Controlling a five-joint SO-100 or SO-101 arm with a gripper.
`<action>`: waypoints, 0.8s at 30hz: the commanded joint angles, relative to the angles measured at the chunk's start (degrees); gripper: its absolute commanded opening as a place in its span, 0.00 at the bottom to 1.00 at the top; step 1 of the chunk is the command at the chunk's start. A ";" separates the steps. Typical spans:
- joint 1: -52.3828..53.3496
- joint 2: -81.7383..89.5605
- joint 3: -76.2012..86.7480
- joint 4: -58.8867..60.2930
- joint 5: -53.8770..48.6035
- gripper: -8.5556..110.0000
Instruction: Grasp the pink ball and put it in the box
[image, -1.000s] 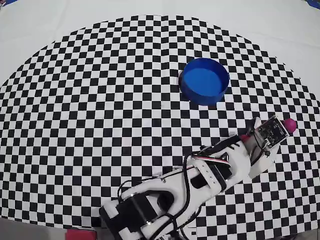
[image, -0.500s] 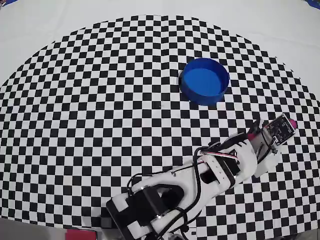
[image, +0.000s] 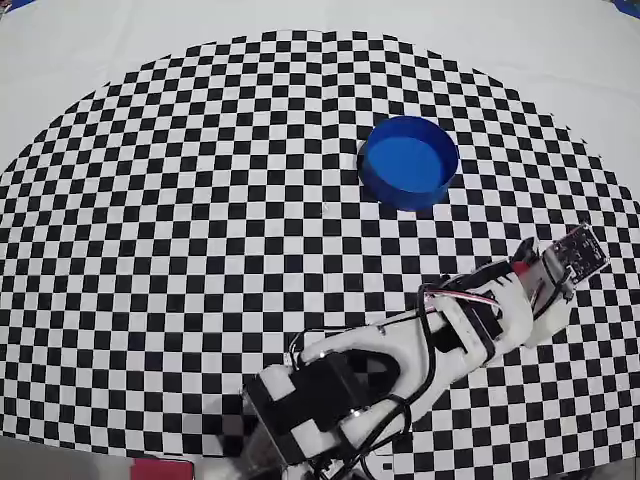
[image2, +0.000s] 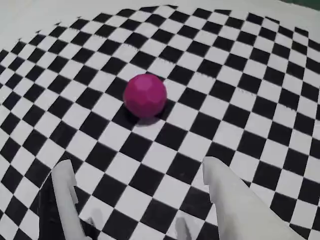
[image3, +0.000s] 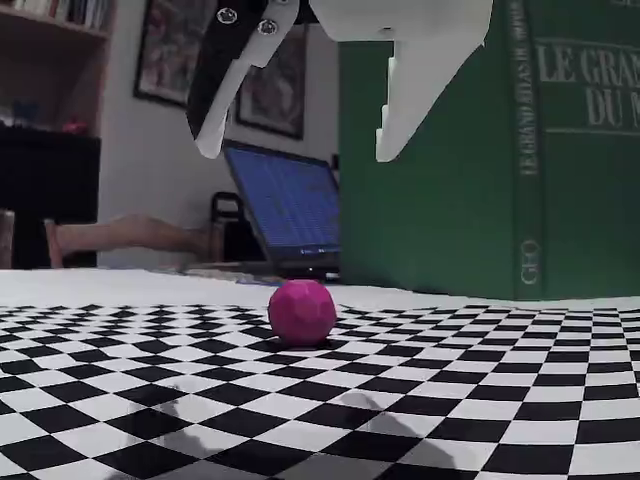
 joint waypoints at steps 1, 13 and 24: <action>0.62 -1.76 -4.04 -0.26 -0.44 0.33; 0.62 -9.67 -10.55 -0.26 -0.44 0.33; 0.62 -16.26 -16.61 0.00 -0.44 0.33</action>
